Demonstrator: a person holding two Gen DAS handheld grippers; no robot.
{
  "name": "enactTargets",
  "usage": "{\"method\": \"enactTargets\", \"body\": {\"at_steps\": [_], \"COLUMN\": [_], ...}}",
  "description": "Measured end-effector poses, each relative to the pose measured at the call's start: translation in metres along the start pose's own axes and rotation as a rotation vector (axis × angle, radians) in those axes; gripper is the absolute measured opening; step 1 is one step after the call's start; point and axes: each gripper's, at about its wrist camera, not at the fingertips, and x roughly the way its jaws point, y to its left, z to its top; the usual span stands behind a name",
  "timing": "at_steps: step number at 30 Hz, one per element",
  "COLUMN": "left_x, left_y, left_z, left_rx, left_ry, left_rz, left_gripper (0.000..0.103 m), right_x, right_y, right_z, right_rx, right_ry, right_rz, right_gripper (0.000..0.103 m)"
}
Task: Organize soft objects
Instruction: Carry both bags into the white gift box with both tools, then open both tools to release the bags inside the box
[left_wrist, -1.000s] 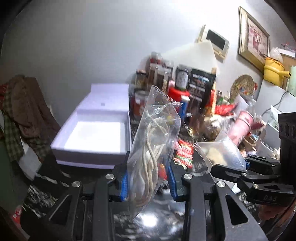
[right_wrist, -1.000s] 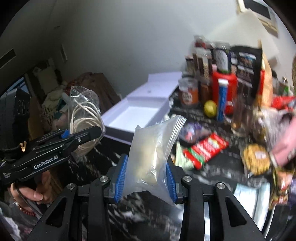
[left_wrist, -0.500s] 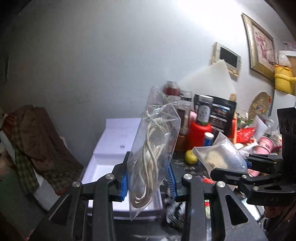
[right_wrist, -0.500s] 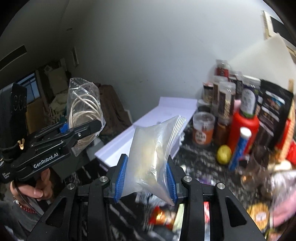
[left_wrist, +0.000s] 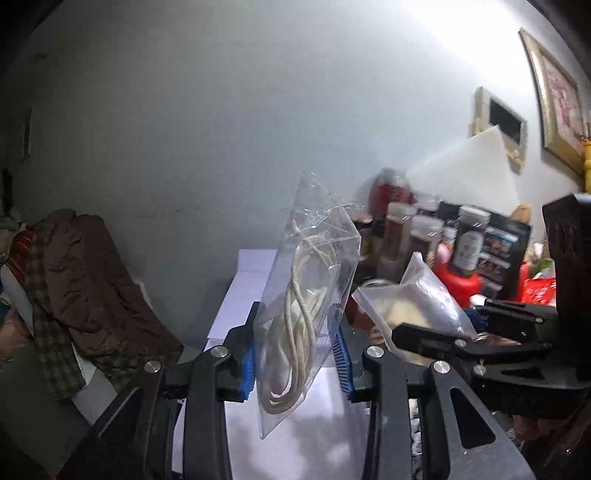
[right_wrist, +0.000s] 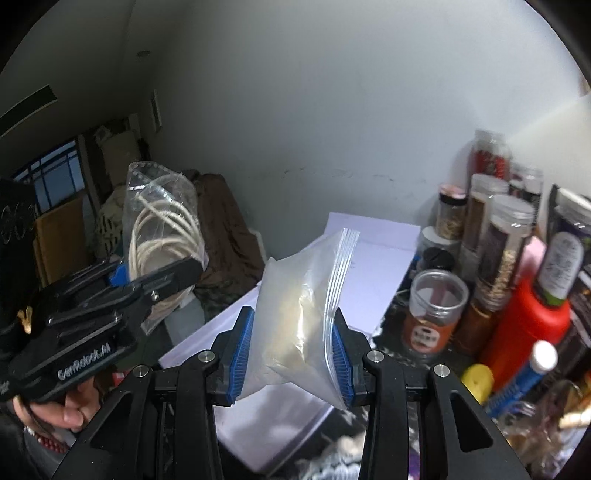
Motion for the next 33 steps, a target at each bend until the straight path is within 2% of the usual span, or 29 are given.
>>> {"method": "enactTargets", "body": {"at_steps": [11, 15, 18, 23, 26, 27, 28, 29, 31, 33], "left_x": [0.064, 0.080, 0.086, 0.092, 0.099, 0.101, 0.103, 0.104, 0.106, 0.105], "left_y": [0.023, 0.029, 0.031, 0.032, 0.033, 0.034, 0.034, 0.035, 0.035, 0.037], "left_z": [-0.036, -0.049, -0.055, -0.061, -0.063, -0.065, -0.067, -0.068, -0.071, -0.072], "left_rx": [-0.034, -0.058, -0.068, -0.057, -0.066, -0.073, -0.077, -0.078, -0.075, -0.078], "left_ry": [0.167, 0.219, 0.243, 0.270, 0.317, 0.336, 0.351, 0.362, 0.385, 0.384], "left_rz": [0.095, 0.090, 0.086, 0.123, 0.132, 0.140, 0.154, 0.167, 0.195, 0.220], "left_gripper": [0.034, 0.034, 0.034, 0.034, 0.035, 0.036, 0.040, 0.044, 0.069, 0.079], "right_x": [0.068, 0.086, 0.097, 0.114, 0.117, 0.118, 0.117, 0.116, 0.115, 0.114], "right_y": [-0.017, -0.020, -0.019, -0.017, -0.015, -0.015, -0.014, -0.015, -0.015, -0.018], "right_z": [-0.015, -0.026, -0.032, -0.039, -0.043, -0.044, -0.045, -0.046, -0.048, -0.049], "right_rx": [0.041, 0.034, 0.034, 0.022, 0.010, 0.006, 0.006, 0.010, 0.011, 0.010], "right_ry": [0.129, 0.180, 0.214, 0.262, 0.279, 0.285, 0.290, 0.291, 0.294, 0.307], "right_rz": [0.018, 0.013, 0.010, -0.004, -0.022, -0.028, -0.035, -0.046, -0.059, -0.078], "right_gripper": [0.039, 0.039, 0.039, 0.039, 0.043, 0.052, 0.066, 0.069, 0.070, 0.074]}}
